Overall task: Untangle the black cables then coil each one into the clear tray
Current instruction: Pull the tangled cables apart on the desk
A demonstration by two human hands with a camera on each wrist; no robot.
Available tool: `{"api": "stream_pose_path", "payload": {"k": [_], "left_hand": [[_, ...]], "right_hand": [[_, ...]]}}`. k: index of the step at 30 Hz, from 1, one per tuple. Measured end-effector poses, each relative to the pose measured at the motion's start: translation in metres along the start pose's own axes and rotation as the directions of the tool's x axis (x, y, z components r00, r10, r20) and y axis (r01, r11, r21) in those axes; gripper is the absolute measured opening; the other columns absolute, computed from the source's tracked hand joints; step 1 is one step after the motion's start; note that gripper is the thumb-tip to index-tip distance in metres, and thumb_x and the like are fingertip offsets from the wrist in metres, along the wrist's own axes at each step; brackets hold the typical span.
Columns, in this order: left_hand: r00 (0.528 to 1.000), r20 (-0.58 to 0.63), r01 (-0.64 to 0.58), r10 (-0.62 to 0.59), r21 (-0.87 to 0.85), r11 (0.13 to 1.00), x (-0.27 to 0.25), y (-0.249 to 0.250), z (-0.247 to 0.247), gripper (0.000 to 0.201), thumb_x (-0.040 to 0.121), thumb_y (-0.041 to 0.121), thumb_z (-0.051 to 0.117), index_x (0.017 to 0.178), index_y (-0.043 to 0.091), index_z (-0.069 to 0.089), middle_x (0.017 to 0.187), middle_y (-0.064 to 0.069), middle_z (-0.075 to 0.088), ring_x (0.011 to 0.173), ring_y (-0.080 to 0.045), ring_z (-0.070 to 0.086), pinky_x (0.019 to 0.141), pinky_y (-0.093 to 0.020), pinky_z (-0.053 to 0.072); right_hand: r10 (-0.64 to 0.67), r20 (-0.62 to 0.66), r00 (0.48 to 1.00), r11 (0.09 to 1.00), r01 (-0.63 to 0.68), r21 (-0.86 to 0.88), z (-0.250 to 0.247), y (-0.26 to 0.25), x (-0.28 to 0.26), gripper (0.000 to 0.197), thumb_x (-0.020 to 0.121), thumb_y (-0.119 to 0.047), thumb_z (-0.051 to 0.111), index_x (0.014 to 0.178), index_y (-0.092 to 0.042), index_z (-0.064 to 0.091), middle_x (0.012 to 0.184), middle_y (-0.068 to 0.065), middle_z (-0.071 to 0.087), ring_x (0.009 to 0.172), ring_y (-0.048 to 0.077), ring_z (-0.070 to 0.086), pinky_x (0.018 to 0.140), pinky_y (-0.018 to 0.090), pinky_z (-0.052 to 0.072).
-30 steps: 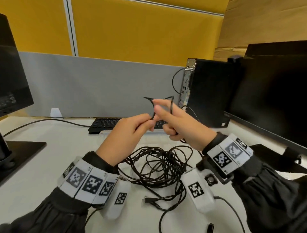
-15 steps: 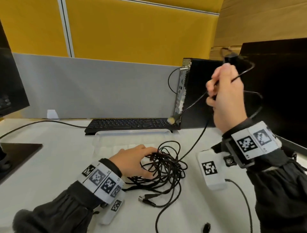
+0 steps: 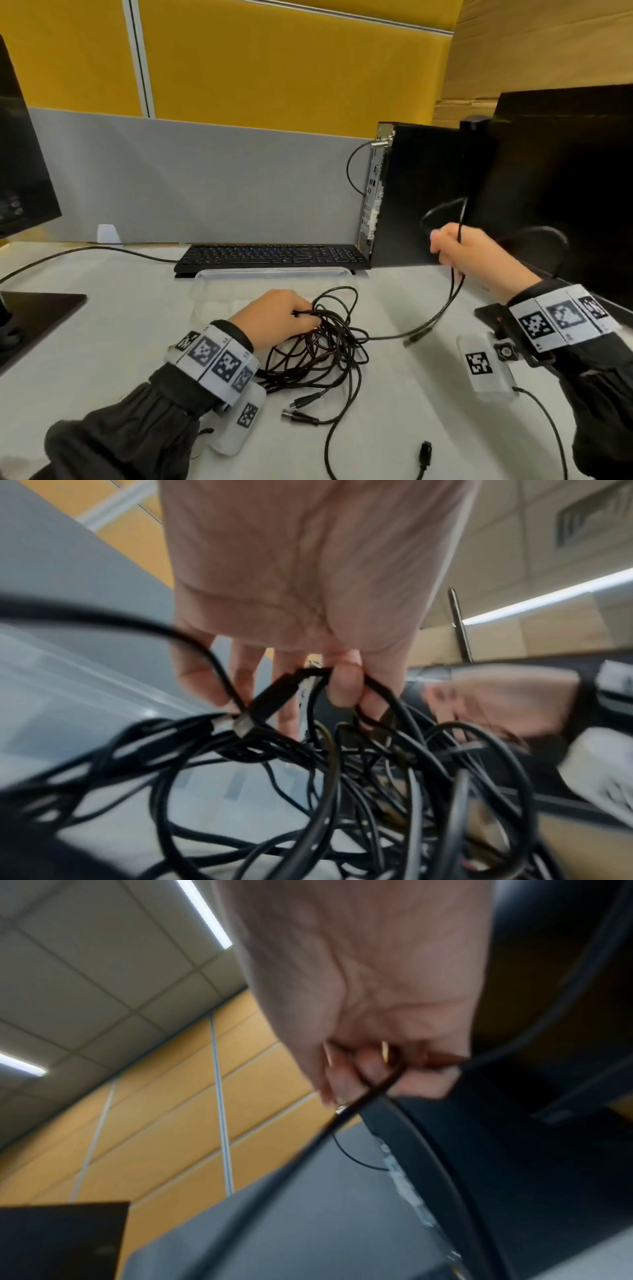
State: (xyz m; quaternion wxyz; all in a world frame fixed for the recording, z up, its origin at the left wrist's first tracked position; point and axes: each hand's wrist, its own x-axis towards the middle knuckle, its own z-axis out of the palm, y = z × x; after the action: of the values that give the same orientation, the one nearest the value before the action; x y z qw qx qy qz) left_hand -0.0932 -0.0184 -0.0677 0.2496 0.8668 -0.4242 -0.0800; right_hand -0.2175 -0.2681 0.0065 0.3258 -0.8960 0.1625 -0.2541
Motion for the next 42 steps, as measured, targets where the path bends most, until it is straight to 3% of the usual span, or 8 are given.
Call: {"api": "stream_pose_path", "payload": {"k": [4, 8, 12, 16, 23, 31, 37, 42], "left_hand": [[0.991, -0.128, 0.016, -0.028, -0.092, 0.996, -0.01, -0.016, -0.01, 0.03, 0.091, 0.035, 0.055, 0.077, 0.011, 0.067, 0.071, -0.006, 0.06, 0.065, -0.014, 0.051, 0.061, -0.028, 0.038], [0.967, -0.252, 0.0, -0.038, -0.151, 0.989, -0.014, -0.024, -0.013, 0.038, 0.089, 0.039, 0.056, 0.065, 0.01, 0.057, 0.061, 0.002, 0.046, 0.061, -0.012, 0.044, 0.06, -0.027, 0.033], [0.917, -0.399, -0.1, 0.01, -0.206, 0.974, -0.018, -0.023, -0.015, 0.041, 0.085, 0.031, 0.064, 0.055, 0.009, 0.047, 0.061, 0.004, 0.043, 0.062, -0.006, 0.042, 0.056, -0.014, 0.031], [0.802, -0.595, -0.239, 0.061, -0.225, 0.945, -0.026, -0.018, -0.019, 0.048, 0.078, 0.016, 0.072, 0.049, 0.025, 0.034, 0.063, 0.01, 0.043, 0.069, 0.0, 0.045, 0.063, -0.006, 0.032], [0.676, -0.732, -0.353, 0.083, -0.223, 0.909, -0.034, -0.032, -0.027, 0.044, 0.066, 0.011, 0.082, 0.054, 0.024, 0.041, 0.085, 0.002, 0.053, 0.085, -0.005, 0.053, 0.074, -0.009, 0.041], [0.752, -0.658, -0.394, 0.047, -0.391, 0.832, -0.042, -0.028, -0.035, 0.051, 0.052, 0.04, 0.081, 0.082, 0.041, 0.04, 0.091, 0.021, 0.051, 0.093, -0.015, 0.053, 0.089, -0.048, 0.047], [0.819, -0.572, -0.452, 0.05, -0.588, 0.671, -0.045, -0.032, -0.04, 0.045, 0.063, 0.006, 0.057, 0.104, 0.023, 0.051, 0.098, 0.01, 0.058, 0.086, -0.012, 0.045, 0.07, -0.028, 0.044], [0.803, -0.596, -0.401, 0.018, -0.518, 0.756, -0.042, -0.031, -0.038, 0.04, 0.074, -0.003, 0.062, 0.103, 0.024, 0.056, 0.096, 0.014, 0.062, 0.087, -0.012, 0.05, 0.078, -0.035, 0.046]], "right_hand": [[0.245, 0.363, 0.899, 0.936, -0.121, -0.332, 0.011, 0.025, -0.011, 0.016, 0.097, -0.029, 0.045, 0.095, -0.018, 0.057, 0.09, 0.0, 0.064, 0.068, 0.013, 0.058, 0.057, 0.021, 0.047], [0.417, 0.38, 0.826, 0.868, -0.236, -0.438, 0.014, 0.017, -0.025, 0.037, 0.094, -0.046, 0.046, 0.124, -0.024, 0.046, 0.114, 0.0, 0.057, 0.066, 0.017, 0.069, 0.05, 0.024, 0.052], [0.116, 0.297, 0.948, 0.807, 0.084, -0.585, 0.025, -0.02, -0.038, 0.047, 0.088, -0.061, 0.038, 0.124, -0.031, 0.047, 0.111, -0.007, 0.063, 0.05, 0.002, 0.059, 0.061, 0.022, 0.051], [-0.16, 0.558, 0.814, 0.871, 0.383, -0.308, 0.064, -0.056, -0.06, 0.044, 0.081, -0.068, 0.037, 0.102, -0.036, 0.058, 0.101, -0.017, 0.061, 0.088, 0.0, 0.056, 0.082, 0.024, 0.048], [-0.361, 0.264, 0.895, 0.931, 0.36, 0.053, 0.1, -0.055, -0.049, 0.019, 0.093, -0.025, 0.055, 0.074, -0.029, 0.052, 0.067, -0.01, 0.057, 0.053, 0.007, 0.058, 0.053, 0.015, 0.045], [-0.48, -0.095, 0.872, 0.872, 0.486, 0.056, 0.121, -0.059, -0.045, 0.017, 0.086, -0.014, 0.065, 0.076, -0.027, 0.059, 0.071, -0.016, 0.057, 0.074, -0.005, 0.053, 0.065, 0.005, 0.038], [-0.426, -0.138, 0.894, 0.89, 0.442, 0.116, 0.119, -0.052, -0.038, 0.018, 0.088, -0.008, 0.062, 0.096, -0.022, 0.07, 0.082, -0.009, 0.065, 0.083, 0.002, 0.057, 0.072, 0.007, 0.043], [-0.307, 0.031, 0.951, 0.919, 0.288, 0.269, 0.117, -0.051, -0.035, 0.027, 0.091, -0.009, 0.057, 0.095, -0.033, 0.067, 0.083, -0.02, 0.062, 0.075, -0.009, 0.055, 0.07, 0.013, 0.042]]}}
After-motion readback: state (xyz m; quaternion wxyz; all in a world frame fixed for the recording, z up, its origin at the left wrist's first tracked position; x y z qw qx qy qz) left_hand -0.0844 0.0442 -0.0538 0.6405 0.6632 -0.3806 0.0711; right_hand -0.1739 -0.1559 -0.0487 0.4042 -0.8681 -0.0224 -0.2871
